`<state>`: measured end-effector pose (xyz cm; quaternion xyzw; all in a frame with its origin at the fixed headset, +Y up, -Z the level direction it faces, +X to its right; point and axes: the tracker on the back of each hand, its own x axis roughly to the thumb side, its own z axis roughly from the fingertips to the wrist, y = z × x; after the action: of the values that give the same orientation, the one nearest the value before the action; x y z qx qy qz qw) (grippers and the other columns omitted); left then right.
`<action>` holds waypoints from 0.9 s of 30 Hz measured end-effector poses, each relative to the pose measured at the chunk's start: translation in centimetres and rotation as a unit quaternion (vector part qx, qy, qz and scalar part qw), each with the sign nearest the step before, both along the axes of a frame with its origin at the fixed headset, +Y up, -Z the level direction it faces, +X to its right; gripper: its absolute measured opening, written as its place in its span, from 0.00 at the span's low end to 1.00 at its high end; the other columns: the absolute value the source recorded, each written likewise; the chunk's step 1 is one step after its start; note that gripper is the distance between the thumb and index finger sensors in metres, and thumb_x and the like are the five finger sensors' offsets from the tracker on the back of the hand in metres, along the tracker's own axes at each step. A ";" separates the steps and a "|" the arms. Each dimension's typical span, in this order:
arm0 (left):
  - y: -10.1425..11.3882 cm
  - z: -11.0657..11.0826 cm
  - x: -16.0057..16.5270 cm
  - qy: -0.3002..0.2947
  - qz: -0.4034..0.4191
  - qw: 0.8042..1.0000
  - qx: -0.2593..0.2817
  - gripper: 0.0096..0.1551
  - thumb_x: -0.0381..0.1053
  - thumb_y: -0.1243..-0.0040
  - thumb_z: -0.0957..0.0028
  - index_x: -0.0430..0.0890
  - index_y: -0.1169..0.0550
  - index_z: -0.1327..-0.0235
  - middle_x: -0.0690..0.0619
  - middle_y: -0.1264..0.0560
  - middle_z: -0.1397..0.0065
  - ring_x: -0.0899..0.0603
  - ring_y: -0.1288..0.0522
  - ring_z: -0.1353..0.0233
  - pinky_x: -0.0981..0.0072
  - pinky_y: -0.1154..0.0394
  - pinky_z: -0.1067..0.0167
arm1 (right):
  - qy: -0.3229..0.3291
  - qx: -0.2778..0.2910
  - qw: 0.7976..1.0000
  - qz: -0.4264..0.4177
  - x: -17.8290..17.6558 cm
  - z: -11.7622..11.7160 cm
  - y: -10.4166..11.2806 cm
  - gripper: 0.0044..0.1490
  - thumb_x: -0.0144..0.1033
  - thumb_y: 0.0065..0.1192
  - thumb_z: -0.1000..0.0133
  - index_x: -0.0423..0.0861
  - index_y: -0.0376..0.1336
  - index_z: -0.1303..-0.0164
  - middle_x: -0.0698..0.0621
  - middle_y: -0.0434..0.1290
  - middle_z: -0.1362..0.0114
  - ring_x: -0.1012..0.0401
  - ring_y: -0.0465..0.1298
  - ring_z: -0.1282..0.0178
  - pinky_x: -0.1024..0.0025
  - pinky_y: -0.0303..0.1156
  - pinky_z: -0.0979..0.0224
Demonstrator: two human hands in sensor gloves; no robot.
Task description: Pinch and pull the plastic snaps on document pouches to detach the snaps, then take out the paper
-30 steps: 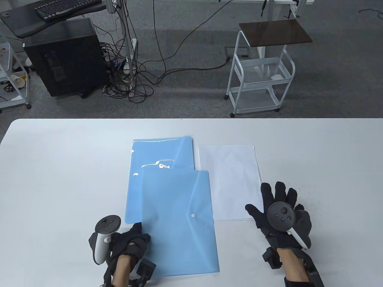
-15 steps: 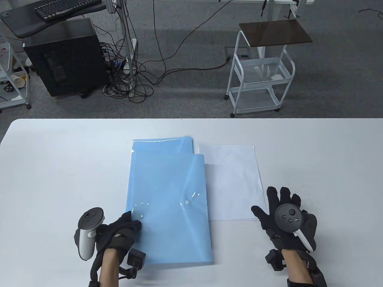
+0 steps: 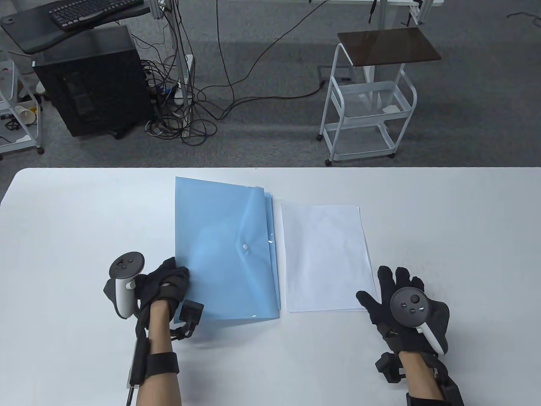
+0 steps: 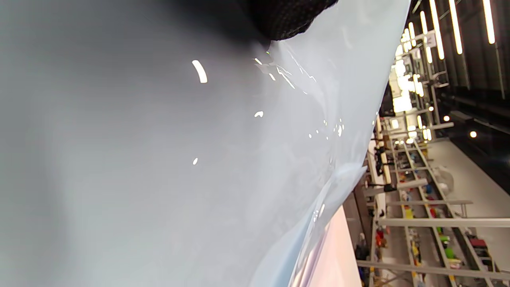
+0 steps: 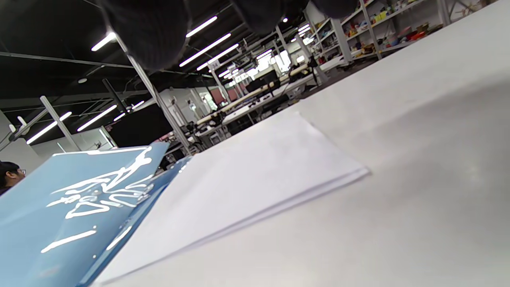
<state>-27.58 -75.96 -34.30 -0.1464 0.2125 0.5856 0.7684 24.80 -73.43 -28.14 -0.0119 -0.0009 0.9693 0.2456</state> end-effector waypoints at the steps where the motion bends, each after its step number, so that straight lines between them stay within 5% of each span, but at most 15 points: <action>1: -0.2 -0.5 0.0 0.001 -0.001 1.000 -0.004 0.27 0.41 0.46 0.40 0.40 0.32 0.27 0.47 0.19 0.38 0.41 0.15 0.51 0.53 0.18 0.53 | 0.001 -0.001 1.000 0.000 0.0 0.0 0.0 0.55 0.64 0.56 0.39 0.41 0.47 0.12 0.23 0.45 0.10 0.20 0.45 0.20 0.10 0.43 0.38; 11: -1.8 -2.8 0.4 0.012 -0.079 0.996 -0.035 0.32 0.43 0.43 0.40 0.38 0.36 0.23 0.47 0.20 0.36 0.40 0.15 0.49 0.51 0.18 0.50 | 0.008 -0.003 1.000 0.006 -0.3 -0.2 -0.1 0.55 0.64 0.56 0.39 0.41 0.47 0.12 0.23 0.46 0.10 0.20 0.45 0.21 0.10 0.43 0.38; 19: -2.5 -2.5 0.1 0.048 -0.152 0.986 -0.044 0.36 0.43 0.40 0.41 0.36 0.40 0.22 0.45 0.22 0.33 0.39 0.16 0.48 0.51 0.19 0.48 | 0.008 -0.004 1.000 0.004 -0.3 -0.1 -0.2 0.55 0.63 0.56 0.39 0.41 0.47 0.12 0.23 0.46 0.10 0.20 0.45 0.21 0.10 0.43 0.38; 27: 0.6 -0.5 0.6 0.039 -0.233 0.972 -0.013 0.41 0.48 0.39 0.41 0.39 0.43 0.20 0.41 0.30 0.23 0.30 0.23 0.33 0.43 0.23 0.41 | 0.007 0.002 1.000 0.004 -0.4 0.1 -0.1 0.55 0.64 0.56 0.39 0.41 0.47 0.12 0.23 0.46 0.10 0.20 0.45 0.21 0.10 0.43 0.38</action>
<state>-26.96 -75.38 -34.85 -0.0798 0.2784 0.3931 0.8727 24.44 -73.52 -28.01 -0.0050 -0.0011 0.9704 0.2413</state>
